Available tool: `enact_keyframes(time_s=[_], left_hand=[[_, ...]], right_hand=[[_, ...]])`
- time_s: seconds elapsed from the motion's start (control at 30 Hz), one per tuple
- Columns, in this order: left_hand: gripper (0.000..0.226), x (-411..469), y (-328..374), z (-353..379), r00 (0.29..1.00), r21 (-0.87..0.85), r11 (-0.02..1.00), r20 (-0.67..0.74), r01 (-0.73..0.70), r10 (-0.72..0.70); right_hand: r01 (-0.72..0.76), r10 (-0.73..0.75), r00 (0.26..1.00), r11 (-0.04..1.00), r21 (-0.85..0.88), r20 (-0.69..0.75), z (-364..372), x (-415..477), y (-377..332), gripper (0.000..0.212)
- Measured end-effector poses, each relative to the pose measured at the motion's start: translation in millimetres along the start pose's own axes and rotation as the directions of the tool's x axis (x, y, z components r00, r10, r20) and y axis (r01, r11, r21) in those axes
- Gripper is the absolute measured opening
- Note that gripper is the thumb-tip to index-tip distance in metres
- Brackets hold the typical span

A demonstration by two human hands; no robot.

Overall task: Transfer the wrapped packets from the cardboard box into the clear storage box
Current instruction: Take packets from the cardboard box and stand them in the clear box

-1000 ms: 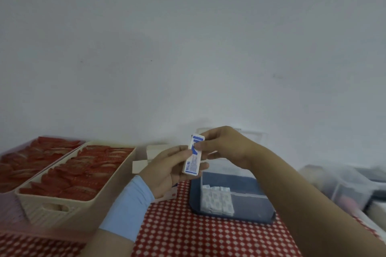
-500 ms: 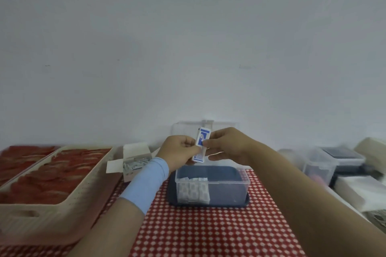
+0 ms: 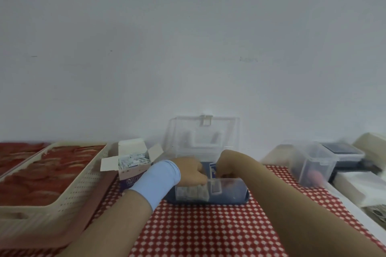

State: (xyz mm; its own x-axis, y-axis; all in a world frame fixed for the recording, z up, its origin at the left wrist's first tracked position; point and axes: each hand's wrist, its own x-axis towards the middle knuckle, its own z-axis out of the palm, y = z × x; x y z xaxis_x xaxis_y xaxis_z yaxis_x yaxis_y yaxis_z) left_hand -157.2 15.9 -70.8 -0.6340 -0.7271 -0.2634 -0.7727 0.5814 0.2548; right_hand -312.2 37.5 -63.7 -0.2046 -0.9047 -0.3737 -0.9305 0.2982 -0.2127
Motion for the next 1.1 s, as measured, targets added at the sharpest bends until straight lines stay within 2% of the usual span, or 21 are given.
enact_keyframes(time_s=[0.13,0.27,0.4,0.5,0.6,0.73,0.9,0.97,1.03,1.1], left_hand=[[0.035,8,0,15,0.996,0.189,0.982,0.085,0.001,-0.018],[0.029,15,-5,24,0.999,0.341,0.940,0.049,-0.008,-0.009],[0.027,15,-4,25,1.000,0.347,0.938,0.023,-0.009,0.001],[0.029,14,-4,26,1.000,0.348,0.937,0.004,-0.013,0.012],[0.029,12,-2,26,1.000,0.358,0.933,-0.011,-0.014,0.020],[0.026,11,-2,26,0.999,0.331,0.943,-0.023,-0.022,0.031],[0.037,5,-9,20,0.993,0.252,0.965,-0.068,-0.078,0.098],[0.040,-8,-13,5,0.978,0.146,0.984,-0.167,-0.104,0.128],[0.032,-24,-23,-13,0.945,-0.030,0.989,-0.299,-0.146,0.131],[0.025,-42,-42,-29,0.895,-0.141,0.978,-0.440,-0.153,0.076]], right_hand=[[-0.063,0.078,0.990,0.990,-0.122,0.117,6,8,-2,0.023],[-0.120,0.123,0.976,0.992,-0.032,0.179,8,7,-8,0.033],[-0.080,0.080,0.995,0.997,0.000,0.059,8,10,-9,0.033],[-0.092,0.100,0.989,0.993,-0.078,0.107,6,12,-9,0.032],[-0.049,0.056,0.998,0.987,-0.150,0.041,7,14,-6,0.033],[-0.029,0.031,0.999,0.985,-0.169,0.009,8,12,-3,0.035],[0.005,-0.005,1.000,0.995,-0.095,-0.006,-4,5,3,0.029],[-0.014,0.015,1.000,0.999,0.033,-0.020,-17,3,0,0.014],[0.008,-0.003,0.999,0.994,0.108,-0.042,-30,-1,-6,0.020],[0.103,-0.055,0.982,0.958,0.268,-0.181,-41,-5,-17,0.014]])
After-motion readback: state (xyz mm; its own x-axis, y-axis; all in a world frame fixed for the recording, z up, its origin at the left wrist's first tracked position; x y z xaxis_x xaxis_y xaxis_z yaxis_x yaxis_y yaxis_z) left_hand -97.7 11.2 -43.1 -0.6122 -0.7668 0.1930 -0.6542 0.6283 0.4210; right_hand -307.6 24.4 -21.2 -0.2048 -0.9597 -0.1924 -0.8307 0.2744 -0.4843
